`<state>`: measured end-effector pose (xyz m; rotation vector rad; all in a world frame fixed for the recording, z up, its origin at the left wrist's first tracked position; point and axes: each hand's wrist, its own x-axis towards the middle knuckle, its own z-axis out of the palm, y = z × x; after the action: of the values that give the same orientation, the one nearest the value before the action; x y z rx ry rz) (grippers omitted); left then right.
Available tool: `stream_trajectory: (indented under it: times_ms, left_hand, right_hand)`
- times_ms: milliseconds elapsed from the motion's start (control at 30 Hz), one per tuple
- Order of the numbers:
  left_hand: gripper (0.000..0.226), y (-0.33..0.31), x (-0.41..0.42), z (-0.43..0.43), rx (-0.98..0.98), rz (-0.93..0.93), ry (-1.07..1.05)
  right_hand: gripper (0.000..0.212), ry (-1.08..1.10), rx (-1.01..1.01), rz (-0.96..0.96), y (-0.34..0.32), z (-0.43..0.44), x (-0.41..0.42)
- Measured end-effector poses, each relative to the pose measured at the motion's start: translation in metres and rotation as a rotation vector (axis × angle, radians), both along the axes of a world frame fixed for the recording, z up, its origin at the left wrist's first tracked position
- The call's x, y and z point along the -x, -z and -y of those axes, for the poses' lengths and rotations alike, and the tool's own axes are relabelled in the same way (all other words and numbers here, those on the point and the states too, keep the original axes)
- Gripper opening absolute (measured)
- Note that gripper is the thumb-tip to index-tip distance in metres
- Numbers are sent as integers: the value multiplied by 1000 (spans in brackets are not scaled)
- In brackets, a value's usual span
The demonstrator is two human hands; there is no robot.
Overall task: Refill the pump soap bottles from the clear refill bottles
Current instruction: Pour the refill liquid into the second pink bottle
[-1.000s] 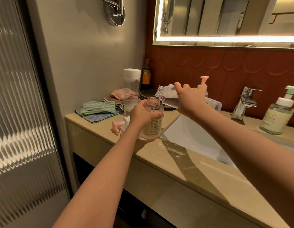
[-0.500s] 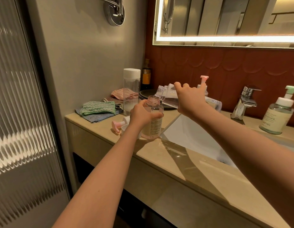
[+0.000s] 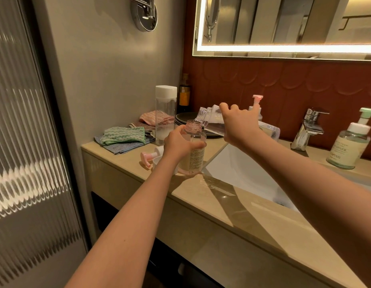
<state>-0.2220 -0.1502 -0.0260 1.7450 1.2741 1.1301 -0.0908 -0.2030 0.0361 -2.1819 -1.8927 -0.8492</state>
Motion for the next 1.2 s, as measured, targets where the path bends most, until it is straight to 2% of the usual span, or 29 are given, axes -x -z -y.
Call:
stream_trajectory:
  times_ms: [1200]
  left_hand:
    - [88,2,0,-1,1,19,3]
  right_hand:
    - [58,5,-4,19,-1,4,5]
